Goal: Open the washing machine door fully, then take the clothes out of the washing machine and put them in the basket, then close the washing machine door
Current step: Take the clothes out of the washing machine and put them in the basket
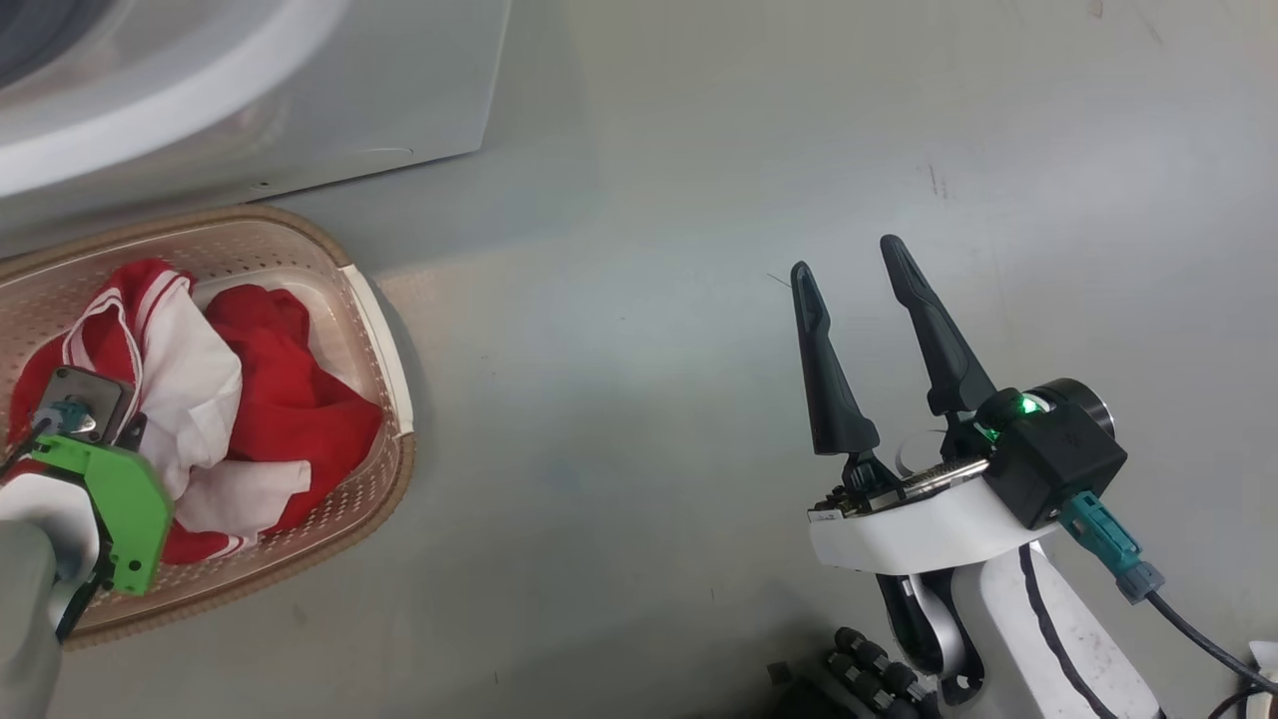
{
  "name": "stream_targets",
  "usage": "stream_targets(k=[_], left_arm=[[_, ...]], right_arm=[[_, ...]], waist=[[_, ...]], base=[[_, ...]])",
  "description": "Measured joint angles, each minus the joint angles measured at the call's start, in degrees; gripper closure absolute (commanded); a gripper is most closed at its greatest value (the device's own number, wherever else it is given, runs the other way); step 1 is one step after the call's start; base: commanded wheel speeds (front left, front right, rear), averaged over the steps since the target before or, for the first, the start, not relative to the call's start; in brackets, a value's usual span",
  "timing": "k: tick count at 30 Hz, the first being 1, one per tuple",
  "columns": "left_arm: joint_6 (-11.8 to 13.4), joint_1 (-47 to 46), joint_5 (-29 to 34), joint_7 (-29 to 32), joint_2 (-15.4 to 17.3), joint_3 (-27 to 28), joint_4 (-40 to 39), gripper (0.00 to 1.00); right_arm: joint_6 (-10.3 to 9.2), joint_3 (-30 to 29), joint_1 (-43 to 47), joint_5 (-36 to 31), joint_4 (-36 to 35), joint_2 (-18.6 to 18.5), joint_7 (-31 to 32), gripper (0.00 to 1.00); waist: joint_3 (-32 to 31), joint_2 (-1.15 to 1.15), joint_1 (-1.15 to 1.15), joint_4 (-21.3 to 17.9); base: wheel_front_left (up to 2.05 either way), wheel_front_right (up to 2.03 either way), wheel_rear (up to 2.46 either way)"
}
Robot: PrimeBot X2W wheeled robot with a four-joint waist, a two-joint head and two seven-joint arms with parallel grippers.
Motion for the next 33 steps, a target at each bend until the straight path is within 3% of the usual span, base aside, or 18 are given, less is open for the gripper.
stream_targets(k=[7, 8, 9, 10, 11, 16, 33], left_arm=[[0.00, -1.90, 0.00, -0.05, -1.11, -1.19, 1.86, 1.00], [0.00, -2.11, 0.00, -0.07, -1.58, -1.37, 2.02, 0.73], [0.00, -2.11, 0.00, -0.07, -1.58, -1.37, 2.02, 0.73], [0.00, -2.71, 0.00, -0.65, -2.65, -1.52, 2.46, 0.25], [0.00, -2.71, 0.00, -0.65, -2.65, -1.52, 2.46, 0.00], [0.00, -3.67, -0.03, -1.87, -3.46, -1.48, 4.20, 0.00], [0.00, -2.33, -5.68, -11.60, -12.22, -2.35, 3.92, 0.00]], right_arm=[[-0.01, -0.22, -1.26, 0.00, -0.49, 0.05, 0.00, 0.00], [-0.02, -0.33, -1.29, 0.00, -0.48, 0.07, 0.00, 0.00], [-0.02, -0.33, -1.29, 0.00, -0.48, 0.07, 0.00, 0.00], [-0.09, -0.49, -1.47, 0.00, -0.41, 0.05, 0.00, 0.00], [-0.09, -0.49, -1.47, 0.00, -0.41, 0.05, 0.00, 0.00], [-0.09, -0.87, -2.51, -0.10, 0.46, 0.08, -0.01, 0.00], [-0.14, -4.02, -3.49, -0.99, 6.25, -0.01, -0.01, 0.00]], waist=[[2.55, 0.00, 0.00, -1.28], [2.67, 0.00, 0.00, -1.22], [2.67, 0.00, 0.00, -1.22], [2.69, 0.00, 0.00, -0.90], [2.69, 0.00, 0.00, -0.90], [1.74, 0.00, 0.00, 0.21], [-8.22, 0.00, 0.00, 5.91]], base=[[0.00, 0.00, 0.00], [0.00, 0.00, 0.00], [0.00, 0.00, 0.00], [0.00, 0.00, 0.00], [0.00, 0.00, 0.00], [0.00, 0.00, 0.00], [0.00, 0.00, 0.00]])
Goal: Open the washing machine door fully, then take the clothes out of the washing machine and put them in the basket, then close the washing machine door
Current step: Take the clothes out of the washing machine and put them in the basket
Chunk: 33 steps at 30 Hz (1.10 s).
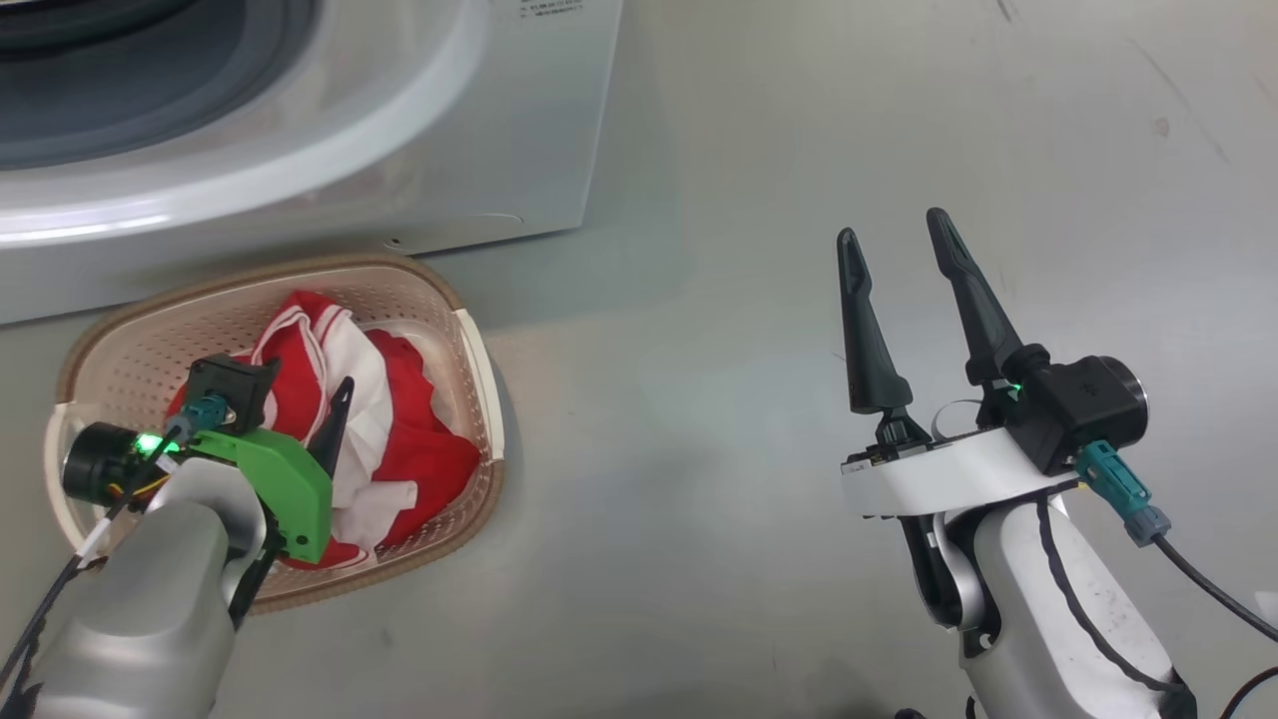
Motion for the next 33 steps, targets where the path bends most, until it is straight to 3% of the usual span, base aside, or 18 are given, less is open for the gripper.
stream_targets(k=[7, 17, 33], left_arm=[[0.00, 2.09, -3.71, -3.19, -3.18, 0.96, -2.89, 0.00], [0.00, 8.45, -4.99, -3.68, -3.19, 1.35, -5.76, 0.00], [1.10, 19.43, -4.77, -3.68, -2.15, 11.76, -19.78, 0.00]], right_arm=[[0.31, -1.88, 0.49, -0.52, 2.09, -0.02, 0.01, 0.00], [2.18, -4.11, 4.66, -0.51, 4.67, -0.73, 0.00, 0.00], [4.38, -5.48, 12.54, 0.05, 6.25, -0.65, 0.01, 0.00]], waist=[[-4.99, 0.00, 0.00, 3.83], [-13.10, 0.00, 0.00, 9.10], [-25.87, 0.00, 0.00, 14.29]], base=[[0.00, 0.00, 0.00], [0.00, 0.00, 0.00], [0.00, 0.00, 0.00]])
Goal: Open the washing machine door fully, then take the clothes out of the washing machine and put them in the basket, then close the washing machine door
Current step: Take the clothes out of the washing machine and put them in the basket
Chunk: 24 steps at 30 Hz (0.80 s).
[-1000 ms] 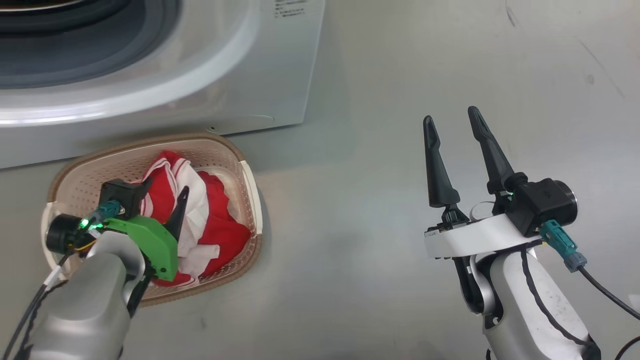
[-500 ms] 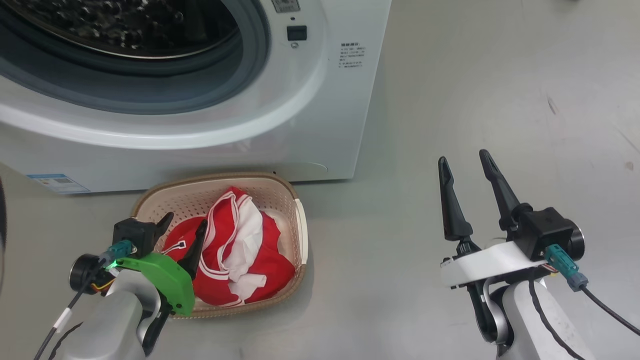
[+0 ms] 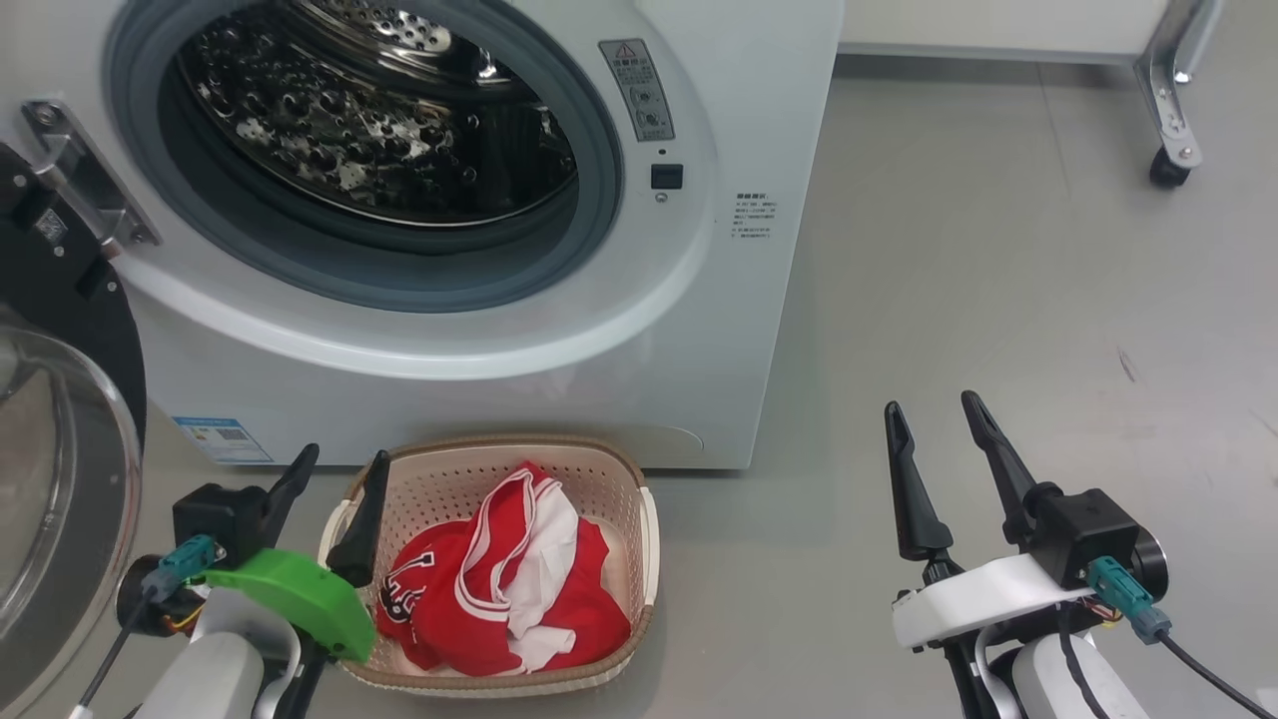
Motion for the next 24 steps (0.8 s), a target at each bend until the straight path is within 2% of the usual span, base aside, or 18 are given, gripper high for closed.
stream_targets(k=[8, 24], left_arm=[[1.98, 6.78, 1.81, -0.01, 0.40, 6.43, -8.75, 0.00], [2.47, 15.07, 6.20, -0.10, -0.96, 13.41, -19.00, 0.00]], right_arm=[[0.82, -1.13, 1.09, 0.02, -0.35, 0.09, 0.00, 0.00], [1.57, -2.16, 3.86, -0.01, -1.34, 0.23, 0.00, 0.00]], waist=[[-3.60, 0.00, 0.00, 0.80], [-4.09, 0.00, 0.00, -0.87]], base=[[0.00, 0.00, 0.00], [0.00, 0.00, 0.00]])
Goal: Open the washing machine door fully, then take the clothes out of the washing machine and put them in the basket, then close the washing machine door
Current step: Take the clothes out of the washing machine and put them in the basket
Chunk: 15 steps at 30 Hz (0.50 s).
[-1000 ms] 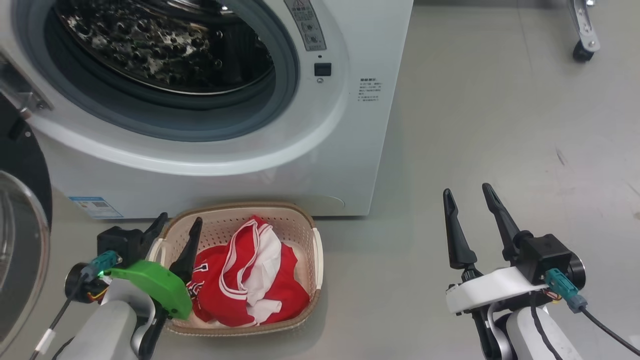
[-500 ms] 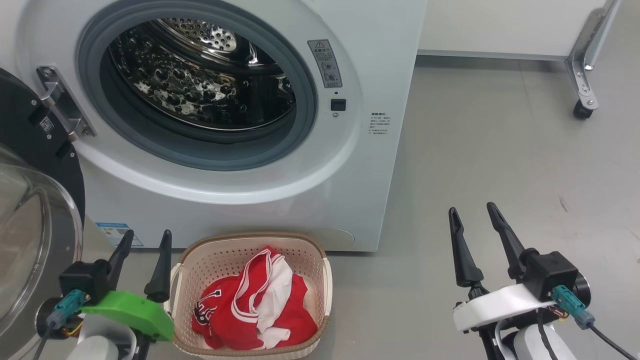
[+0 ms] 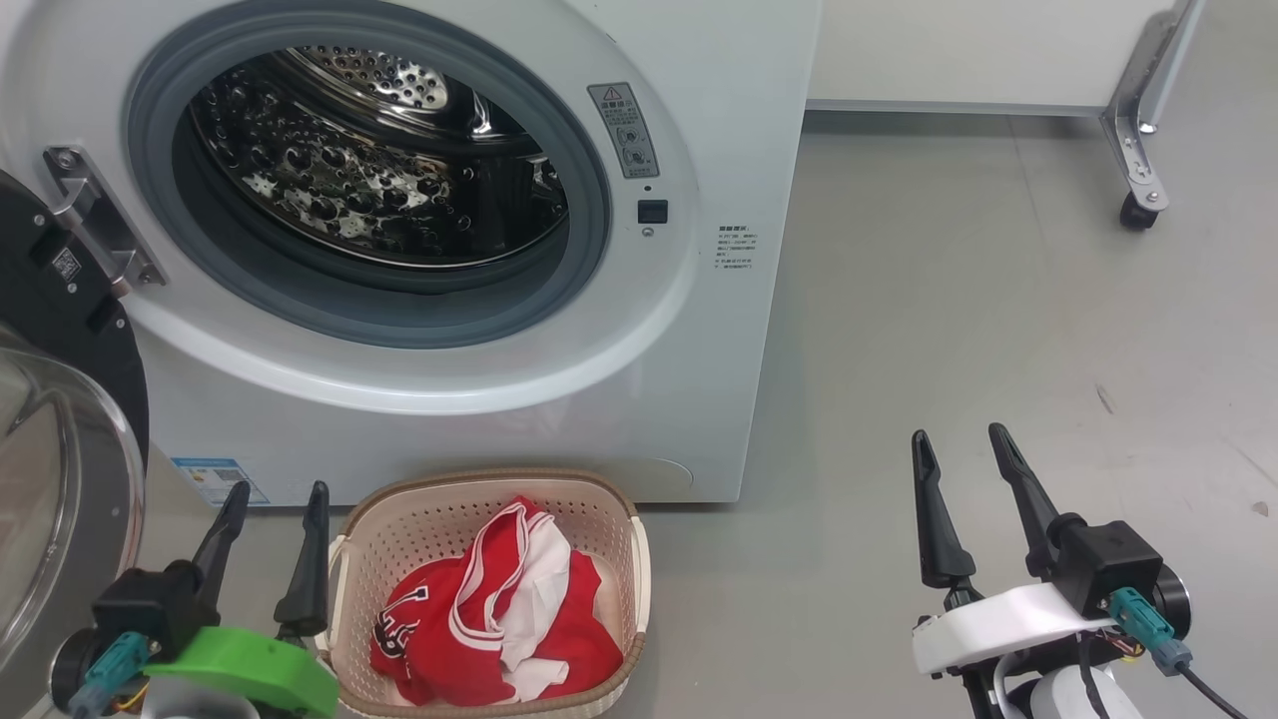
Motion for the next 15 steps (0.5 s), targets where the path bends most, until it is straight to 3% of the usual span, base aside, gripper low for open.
stream_targets(k=[15], left_arm=[[-0.55, 3.91, 2.91, 0.00, -2.08, 2.74, -3.56, 0.00]], right_arm=[[0.76, -0.56, 0.27, -0.10, -0.27, 0.04, 0.00, 0.00]], waist=[[0.07, 0.00, 0.00, -0.50]], base=[[0.00, 0.00, 0.00]])
